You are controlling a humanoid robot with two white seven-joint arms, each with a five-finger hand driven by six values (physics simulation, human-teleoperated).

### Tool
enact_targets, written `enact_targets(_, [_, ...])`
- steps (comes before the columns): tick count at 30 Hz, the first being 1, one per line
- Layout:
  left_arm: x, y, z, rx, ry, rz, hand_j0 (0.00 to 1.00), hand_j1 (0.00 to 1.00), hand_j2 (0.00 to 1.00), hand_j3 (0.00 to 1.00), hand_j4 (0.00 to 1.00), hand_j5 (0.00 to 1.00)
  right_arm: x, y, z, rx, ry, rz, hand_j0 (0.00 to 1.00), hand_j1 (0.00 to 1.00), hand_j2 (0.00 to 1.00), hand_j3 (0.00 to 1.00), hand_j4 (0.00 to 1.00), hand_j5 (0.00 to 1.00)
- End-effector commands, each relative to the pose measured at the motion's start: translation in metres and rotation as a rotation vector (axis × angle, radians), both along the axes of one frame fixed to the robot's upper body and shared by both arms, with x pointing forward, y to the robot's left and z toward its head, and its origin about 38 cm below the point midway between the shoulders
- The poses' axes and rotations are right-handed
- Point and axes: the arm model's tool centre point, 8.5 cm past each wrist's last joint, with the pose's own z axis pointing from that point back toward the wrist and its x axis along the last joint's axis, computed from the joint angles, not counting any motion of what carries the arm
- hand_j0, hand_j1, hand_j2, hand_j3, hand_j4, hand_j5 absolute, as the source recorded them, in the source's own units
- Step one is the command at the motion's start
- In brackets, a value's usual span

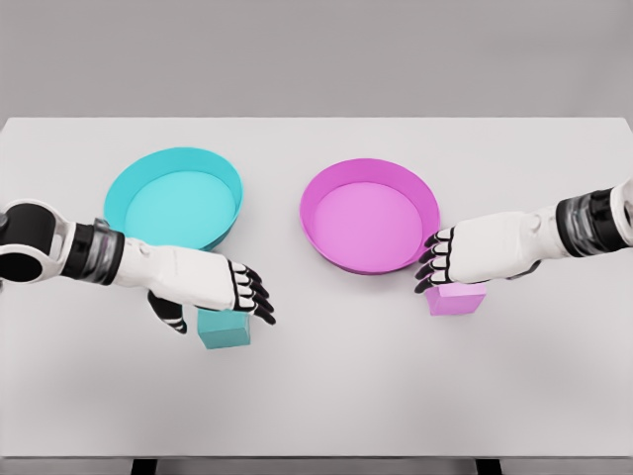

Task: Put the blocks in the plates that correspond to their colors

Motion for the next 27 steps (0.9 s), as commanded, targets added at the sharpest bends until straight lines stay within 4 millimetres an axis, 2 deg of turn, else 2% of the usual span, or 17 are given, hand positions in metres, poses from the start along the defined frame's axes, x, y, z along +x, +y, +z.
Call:
enact_targets(1, [0.003, 0.001, -0.001, -0.002, 0.004, 0.014, 1.00, 1.00, 1.00, 1.00, 1.00, 1.00, 0.001, 0.000, -0.001, -0.013, -0.011, 0.003, 1.00, 1.00, 1.00, 1.00, 1.00, 1.00])
enact_targets(3, [0.003, 0.001, -0.010, 0.009, 0.010, 0.015, 1.00, 1.00, 1.00, 1.00, 1.00, 1.00, 0.001, 0.004, -0.004, -0.017, -0.012, 0.014, 1.00, 1.00, 1.00, 1.00, 1.00, 1.00])
enact_targets(7, [0.003, 0.001, -0.011, 0.017, 0.003, 0.013, 0.98, 0.98, 0.98, 0.98, 0.98, 0.98, 0.000, 0.010, -0.006, -0.016, -0.008, 0.031, 1.00, 1.00, 1.00, 1.00, 1.00, 1.00])
enact_targets(10, [0.002, 0.000, -0.012, 0.016, 0.005, 0.012, 0.92, 0.92, 0.92, 0.92, 0.92, 0.92, 0.000, 0.012, -0.007, -0.016, -0.007, 0.036, 1.00, 1.00, 1.00, 1.00, 1.00, 1.00])
enact_targets(12, [0.002, 0.000, -0.012, 0.015, 0.006, 0.009, 0.84, 0.84, 0.84, 0.84, 0.84, 0.84, -0.001, 0.012, -0.010, -0.022, 0.000, 0.037, 1.00, 1.00, 1.00, 1.00, 1.00, 1.00])
enact_targets(13, [0.001, -0.001, -0.012, 0.014, 0.008, 0.008, 0.76, 0.76, 0.76, 0.76, 0.76, 0.76, -0.001, 0.011, -0.012, -0.031, 0.000, 0.040, 1.00, 1.00, 1.00, 1.00, 1.00, 1.00])
enact_targets(18, [0.001, 0.000, -0.012, 0.015, 0.006, 0.009, 0.59, 0.59, 0.59, 0.59, 0.59, 0.59, -0.001, 0.011, -0.011, -0.032, -0.004, 0.038, 1.00, 1.00, 1.00, 1.00, 1.00, 1.00])
enact_targets(19, [0.001, 0.000, -0.012, 0.015, 0.006, 0.009, 0.58, 0.58, 0.58, 0.58, 0.58, 0.58, -0.001, 0.010, -0.011, -0.032, -0.004, 0.037, 1.00, 1.00, 1.00, 1.00, 1.00, 1.00])
enact_targets(20, [0.001, 0.000, -0.011, 0.014, 0.007, 0.009, 0.53, 0.53, 0.53, 0.53, 0.53, 0.53, -0.001, 0.010, -0.011, -0.032, -0.004, 0.037, 1.00, 1.00, 1.00, 1.00, 1.00, 1.00])
enact_targets(23, [0.004, 0.000, -0.005, 0.002, -0.010, 0.012, 0.48, 0.48, 0.48, 0.48, 0.48, 0.48, -0.001, 0.009, -0.012, -0.033, 0.000, 0.036, 1.00, 1.00, 1.00, 1.00, 1.00, 1.00])
enact_targets(27, [0.010, 0.004, 0.008, -0.017, -0.041, 0.032, 0.48, 0.48, 0.48, 0.48, 0.48, 0.48, -0.003, 0.010, -0.015, -0.038, 0.008, 0.040, 1.00, 1.00, 1.00, 1.00, 1.00, 1.00])
